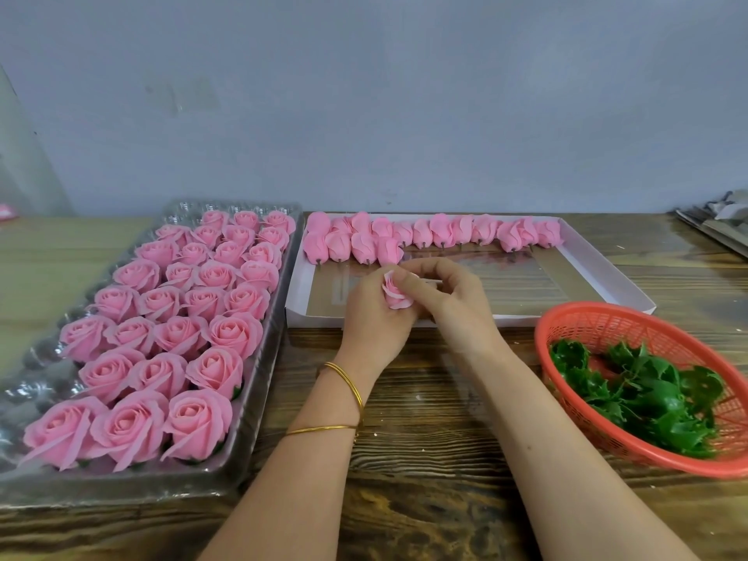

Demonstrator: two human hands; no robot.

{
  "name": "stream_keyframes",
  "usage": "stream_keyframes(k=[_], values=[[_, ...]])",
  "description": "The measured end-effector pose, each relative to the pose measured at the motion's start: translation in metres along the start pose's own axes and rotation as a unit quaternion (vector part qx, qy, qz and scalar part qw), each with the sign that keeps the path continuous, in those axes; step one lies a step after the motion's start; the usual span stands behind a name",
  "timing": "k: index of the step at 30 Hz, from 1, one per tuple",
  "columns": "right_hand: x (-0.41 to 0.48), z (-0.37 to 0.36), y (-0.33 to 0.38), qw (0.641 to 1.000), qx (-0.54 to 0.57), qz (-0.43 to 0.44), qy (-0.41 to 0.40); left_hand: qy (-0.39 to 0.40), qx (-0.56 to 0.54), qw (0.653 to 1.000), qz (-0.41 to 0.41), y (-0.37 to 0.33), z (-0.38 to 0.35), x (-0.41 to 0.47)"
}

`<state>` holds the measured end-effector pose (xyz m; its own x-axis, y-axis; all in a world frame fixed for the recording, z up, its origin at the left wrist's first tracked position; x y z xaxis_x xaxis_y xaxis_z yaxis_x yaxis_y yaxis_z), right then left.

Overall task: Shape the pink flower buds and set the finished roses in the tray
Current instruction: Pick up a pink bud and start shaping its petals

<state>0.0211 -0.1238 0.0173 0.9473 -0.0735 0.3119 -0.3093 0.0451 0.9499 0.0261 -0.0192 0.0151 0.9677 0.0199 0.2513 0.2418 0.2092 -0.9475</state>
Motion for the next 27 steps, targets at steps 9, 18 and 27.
stream_keyframes(k=[9,18,27], values=[[0.004,-0.006,-0.003,0.999,0.022,-0.006,0.027,-0.030,0.006,0.999,0.008,0.003,0.003,0.002],[0.029,-0.012,0.010,0.990,0.099,-0.055,0.080,-0.101,-0.051,0.992,0.050,0.005,0.010,0.006],[0.020,-0.022,-0.011,0.960,0.243,-0.090,0.104,-0.098,-0.146,0.983,0.046,-0.001,0.016,0.004]])
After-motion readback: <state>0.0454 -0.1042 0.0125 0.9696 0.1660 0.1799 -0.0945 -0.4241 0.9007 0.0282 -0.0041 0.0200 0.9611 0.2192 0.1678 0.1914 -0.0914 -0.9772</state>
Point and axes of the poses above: each hand's wrist, its own x-axis towards the middle knuckle, its own z-axis out of the back of the hand, y = z × x, the point moved 4 cm from there along x, towards the middle knuckle, and after that the axes turned 9 degrees about z, right-handed, at the moved point
